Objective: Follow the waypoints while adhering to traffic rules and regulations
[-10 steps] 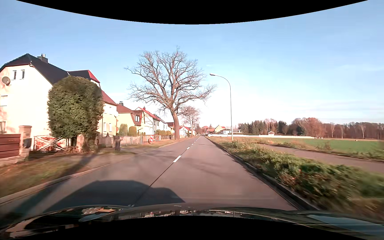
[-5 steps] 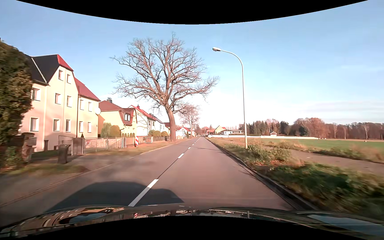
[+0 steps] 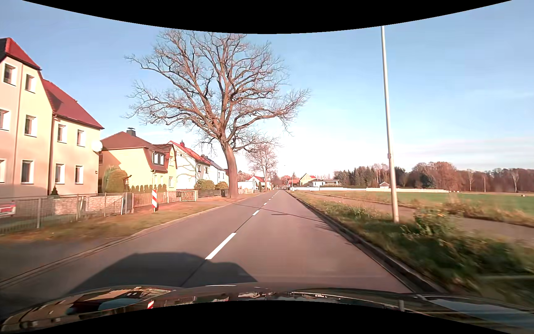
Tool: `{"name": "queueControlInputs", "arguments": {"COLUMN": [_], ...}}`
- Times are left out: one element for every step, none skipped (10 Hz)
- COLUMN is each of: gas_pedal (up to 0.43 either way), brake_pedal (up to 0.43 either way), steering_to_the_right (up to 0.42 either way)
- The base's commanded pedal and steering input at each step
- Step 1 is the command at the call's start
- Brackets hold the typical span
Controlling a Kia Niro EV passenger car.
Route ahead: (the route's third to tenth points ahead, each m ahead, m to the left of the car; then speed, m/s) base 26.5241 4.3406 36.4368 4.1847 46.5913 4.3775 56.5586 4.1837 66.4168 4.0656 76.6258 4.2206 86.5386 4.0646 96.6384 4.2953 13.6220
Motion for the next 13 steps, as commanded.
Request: {"name": "queueControlInputs", "arguments": {"gas_pedal": [0.118,0.118,0.118,0.118,0.118,0.118,0.118,0.118,0.118,0.118,0.118,0.118,0.118], "brake_pedal": [0.000,0.000,0.000,0.000,0.000,0.000,0.000,0.000,0.000,0.000,0.000,0.000,0.000], "steering_to_the_right": [0.000,0.000,0.000,0.000,0.000,0.000,0.000,0.000,0.000,0.000,0.000,0.001,0.001]}}
